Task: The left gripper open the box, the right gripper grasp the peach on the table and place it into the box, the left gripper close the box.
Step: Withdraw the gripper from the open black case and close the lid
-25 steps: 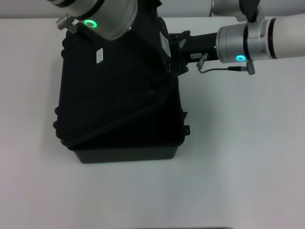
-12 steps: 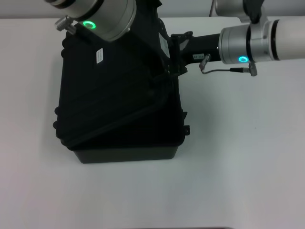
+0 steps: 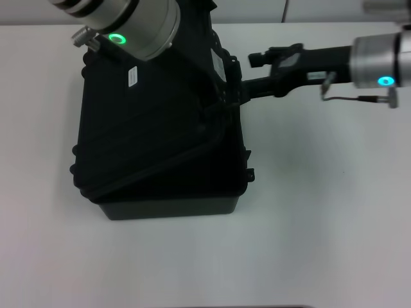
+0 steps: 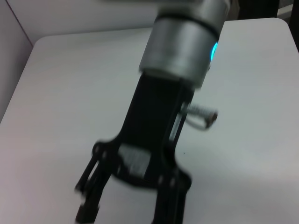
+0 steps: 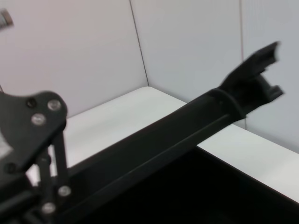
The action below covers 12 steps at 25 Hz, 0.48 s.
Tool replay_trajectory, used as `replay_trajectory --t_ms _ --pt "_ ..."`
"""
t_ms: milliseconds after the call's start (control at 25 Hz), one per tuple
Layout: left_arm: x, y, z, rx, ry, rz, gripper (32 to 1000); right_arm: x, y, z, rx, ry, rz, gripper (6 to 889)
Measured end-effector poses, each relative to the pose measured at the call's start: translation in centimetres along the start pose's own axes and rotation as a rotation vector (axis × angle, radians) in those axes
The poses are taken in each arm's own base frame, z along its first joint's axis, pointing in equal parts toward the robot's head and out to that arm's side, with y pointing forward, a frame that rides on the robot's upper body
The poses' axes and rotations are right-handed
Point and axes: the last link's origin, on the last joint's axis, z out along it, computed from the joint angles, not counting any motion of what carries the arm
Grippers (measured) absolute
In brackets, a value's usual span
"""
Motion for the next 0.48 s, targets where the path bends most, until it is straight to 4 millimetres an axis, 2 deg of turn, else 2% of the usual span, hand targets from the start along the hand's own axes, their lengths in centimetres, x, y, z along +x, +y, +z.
replay_trajectory --t_ms 200,480 --pt "-0.3 0.0 0.0 -0.001 -0.002 -0.006 105 0.3 0.2 -4.3 0.006 -0.01 0.033 856" --pt "-0.4 0.0 0.0 0.0 -0.002 -0.012 106 0.1 1.1 -9.3 0.022 0.009 0.058 855"
